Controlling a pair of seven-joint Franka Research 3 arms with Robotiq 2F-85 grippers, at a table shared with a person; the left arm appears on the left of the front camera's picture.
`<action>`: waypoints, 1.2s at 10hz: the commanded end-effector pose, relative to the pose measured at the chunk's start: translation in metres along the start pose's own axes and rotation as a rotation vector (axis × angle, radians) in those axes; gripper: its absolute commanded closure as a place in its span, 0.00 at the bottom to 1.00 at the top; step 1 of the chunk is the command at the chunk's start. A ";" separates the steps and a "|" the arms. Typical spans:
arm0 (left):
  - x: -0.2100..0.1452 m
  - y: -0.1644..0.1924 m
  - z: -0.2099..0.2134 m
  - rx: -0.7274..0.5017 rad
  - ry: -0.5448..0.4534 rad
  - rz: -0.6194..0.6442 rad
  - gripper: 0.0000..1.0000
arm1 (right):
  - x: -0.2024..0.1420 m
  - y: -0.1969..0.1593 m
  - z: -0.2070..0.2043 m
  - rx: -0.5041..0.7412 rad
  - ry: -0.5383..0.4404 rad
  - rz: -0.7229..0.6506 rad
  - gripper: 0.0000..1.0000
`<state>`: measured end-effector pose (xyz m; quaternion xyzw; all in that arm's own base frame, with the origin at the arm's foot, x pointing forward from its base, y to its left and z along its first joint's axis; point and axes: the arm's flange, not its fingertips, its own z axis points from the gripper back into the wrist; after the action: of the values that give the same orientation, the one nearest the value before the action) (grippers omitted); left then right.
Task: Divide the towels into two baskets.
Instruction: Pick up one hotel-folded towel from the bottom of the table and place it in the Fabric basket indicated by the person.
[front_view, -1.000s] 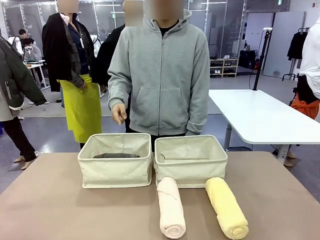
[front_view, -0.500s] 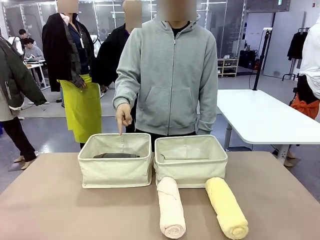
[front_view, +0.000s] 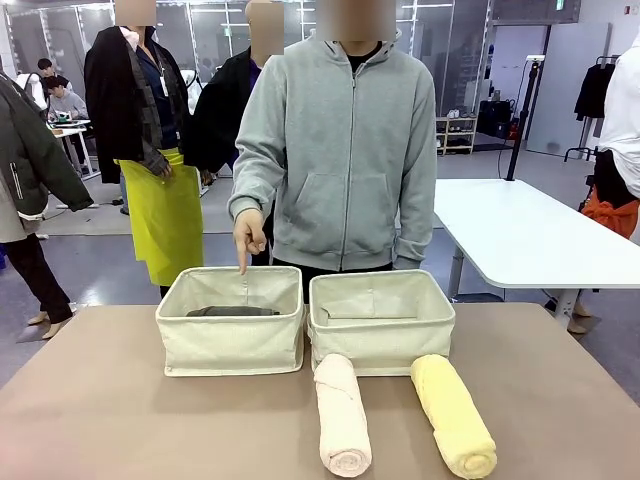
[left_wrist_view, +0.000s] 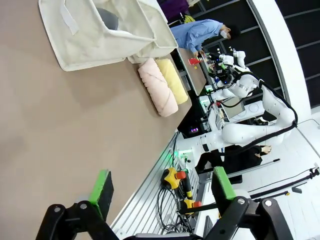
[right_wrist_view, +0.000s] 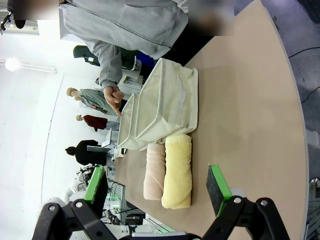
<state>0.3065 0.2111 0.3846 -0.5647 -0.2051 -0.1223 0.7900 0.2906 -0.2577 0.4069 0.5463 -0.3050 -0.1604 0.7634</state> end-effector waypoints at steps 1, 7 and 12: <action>-0.002 -0.003 0.002 -0.012 -0.010 0.010 0.00 | 0.000 0.002 0.001 0.010 -0.012 0.003 0.00; -0.002 -0.003 0.002 -0.012 -0.010 0.010 0.00 | 0.000 0.002 0.001 0.010 -0.012 0.003 0.00; -0.002 -0.003 0.002 -0.012 -0.010 0.010 0.00 | 0.000 0.000 0.000 0.000 0.000 0.000 0.00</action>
<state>0.3065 0.2111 0.3846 -0.5647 -0.2051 -0.1223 0.7900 0.2906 -0.2576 0.4066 0.5463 -0.3047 -0.1606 0.7635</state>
